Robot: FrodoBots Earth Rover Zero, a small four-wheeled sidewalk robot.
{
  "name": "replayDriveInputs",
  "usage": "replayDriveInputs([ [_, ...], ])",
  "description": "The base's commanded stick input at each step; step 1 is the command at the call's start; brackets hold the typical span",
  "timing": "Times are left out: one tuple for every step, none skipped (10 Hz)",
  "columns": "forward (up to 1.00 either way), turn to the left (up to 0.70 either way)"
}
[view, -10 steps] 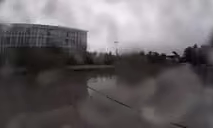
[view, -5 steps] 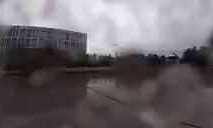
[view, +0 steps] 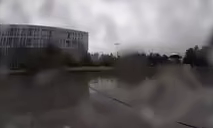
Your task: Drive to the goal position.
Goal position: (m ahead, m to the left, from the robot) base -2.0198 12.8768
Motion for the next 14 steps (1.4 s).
replayDriveInputs([
  [1.00,0.40],
  [1.00,0.40],
  [1.00,0.40],
  [1.00,0.40],
  [1.00,0.40],
  [1.00,0.40],
  [1.00,0.40],
  [1.00,0.40],
  [1.00,0.40],
  [1.00,0.40],
  [1.00,0.40],
  [1.00,0.40],
  [1.00,0.40],
  [1.00,0.40],
])
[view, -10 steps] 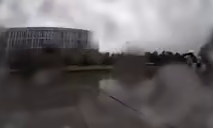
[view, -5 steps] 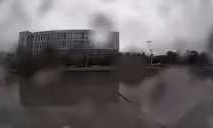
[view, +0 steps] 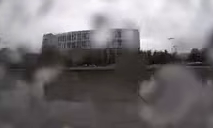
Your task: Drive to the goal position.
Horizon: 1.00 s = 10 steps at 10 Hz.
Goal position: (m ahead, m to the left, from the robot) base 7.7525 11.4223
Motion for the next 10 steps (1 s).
replayDriveInputs([
  [1.00,0.40],
  [1.00,0.40],
  [1.00,0.40],
  [1.00,0.40],
  [1.00,0.40],
  [1.00,0.40],
  [1.00,0.40],
  [1.00,0.40],
  [1.00,0.40],
  [1.00,0.40],
])
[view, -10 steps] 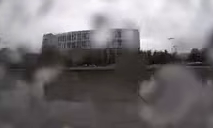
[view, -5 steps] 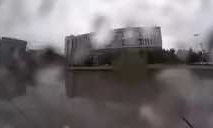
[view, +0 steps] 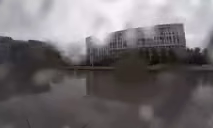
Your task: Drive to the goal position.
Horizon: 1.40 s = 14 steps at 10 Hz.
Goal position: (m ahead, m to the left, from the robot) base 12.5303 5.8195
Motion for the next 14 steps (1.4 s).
replayDriveInputs([
  [1.00,0.40],
  [1.00,0.39],
  [1.00,0.37],
  [1.00,0.36],
  [1.00,0.34],
  [1.00,0.32],
  [1.00,0.32],
  [1.00,0.15],
  [1.00,0.03],
  [1.00,0.01],
  [1.00,0.00],
  [1.00,0.00],
  [1.00,0.00],
  [1.00,0.00],
])
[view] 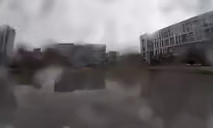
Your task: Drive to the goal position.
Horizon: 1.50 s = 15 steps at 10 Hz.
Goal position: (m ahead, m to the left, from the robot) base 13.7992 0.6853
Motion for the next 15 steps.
replayDriveInputs([
  [1.00,0.00],
  [1.00,0.00],
  [1.00,0.00],
  [1.00,0.00],
  [1.00,0.00],
  [1.00,0.00],
  [1.00,0.06],
  [1.00,0.40],
  [1.00,0.40],
  [1.00,0.33],
  [1.00,0.10],
  [1.00,0.03],
  [1.00,0.02],
  [1.00,0.02],
  [1.00,0.02],
])
